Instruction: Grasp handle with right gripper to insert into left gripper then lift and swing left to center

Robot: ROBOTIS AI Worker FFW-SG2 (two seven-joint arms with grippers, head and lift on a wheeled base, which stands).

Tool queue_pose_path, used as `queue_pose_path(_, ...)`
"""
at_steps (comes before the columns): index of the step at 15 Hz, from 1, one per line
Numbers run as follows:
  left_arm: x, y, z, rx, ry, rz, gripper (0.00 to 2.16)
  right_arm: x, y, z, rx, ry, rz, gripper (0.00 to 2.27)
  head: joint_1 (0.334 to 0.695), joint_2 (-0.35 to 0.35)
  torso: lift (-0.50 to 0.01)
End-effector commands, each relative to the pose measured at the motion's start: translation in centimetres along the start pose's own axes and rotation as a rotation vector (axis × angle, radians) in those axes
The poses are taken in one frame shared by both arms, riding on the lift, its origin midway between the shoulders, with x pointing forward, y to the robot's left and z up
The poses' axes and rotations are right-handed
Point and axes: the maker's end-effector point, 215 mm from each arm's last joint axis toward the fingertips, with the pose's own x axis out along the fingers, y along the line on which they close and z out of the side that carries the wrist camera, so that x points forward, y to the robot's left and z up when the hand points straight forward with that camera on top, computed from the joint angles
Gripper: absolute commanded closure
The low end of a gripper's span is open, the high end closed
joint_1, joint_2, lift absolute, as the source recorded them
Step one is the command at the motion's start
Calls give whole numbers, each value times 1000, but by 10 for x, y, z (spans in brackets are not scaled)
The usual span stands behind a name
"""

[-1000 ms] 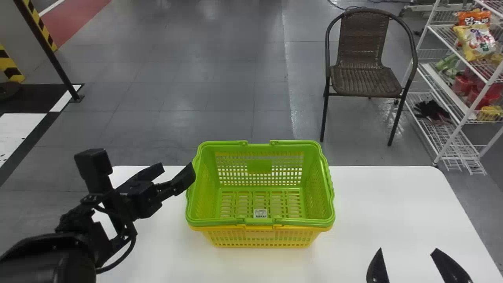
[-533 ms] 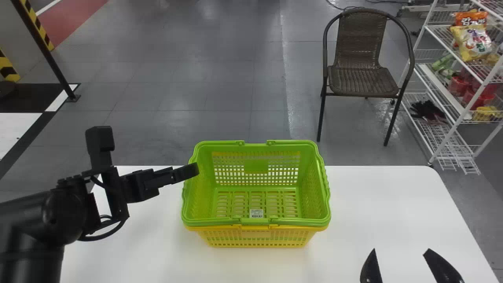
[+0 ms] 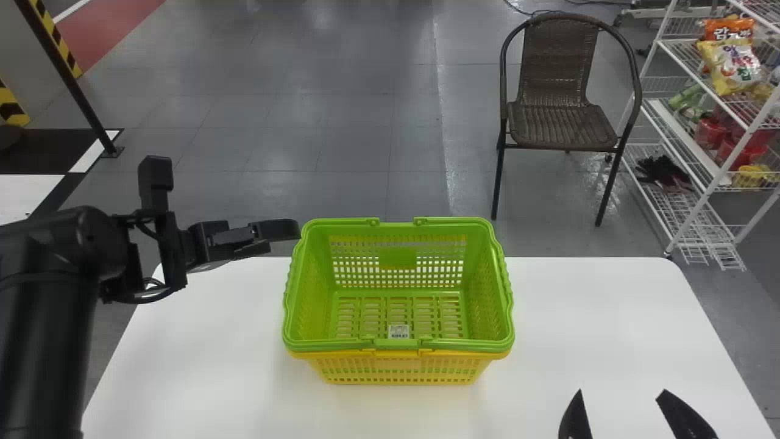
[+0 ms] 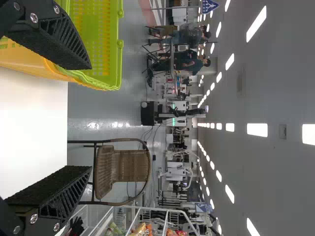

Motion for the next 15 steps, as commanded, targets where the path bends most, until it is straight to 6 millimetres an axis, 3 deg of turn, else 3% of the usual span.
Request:
queue_pose_path(1,1,21,-11,-20,49,39,107,-1,0,0,-1,0,2,90,695,69,0)
queue_pose_path(4,2,33,-28,-45,87,50,107,-1,5,1,0,-1,25,90,695,88,0)
queue_pose_path(10,17,28,-52,-45,141,21,107,-1,5,0,1,0,26,90,695,92,0)
queue_pose_path(15,20,22,-51,-32,150,3,103,-2,5,-2,1,2,26,90,695,71,0)
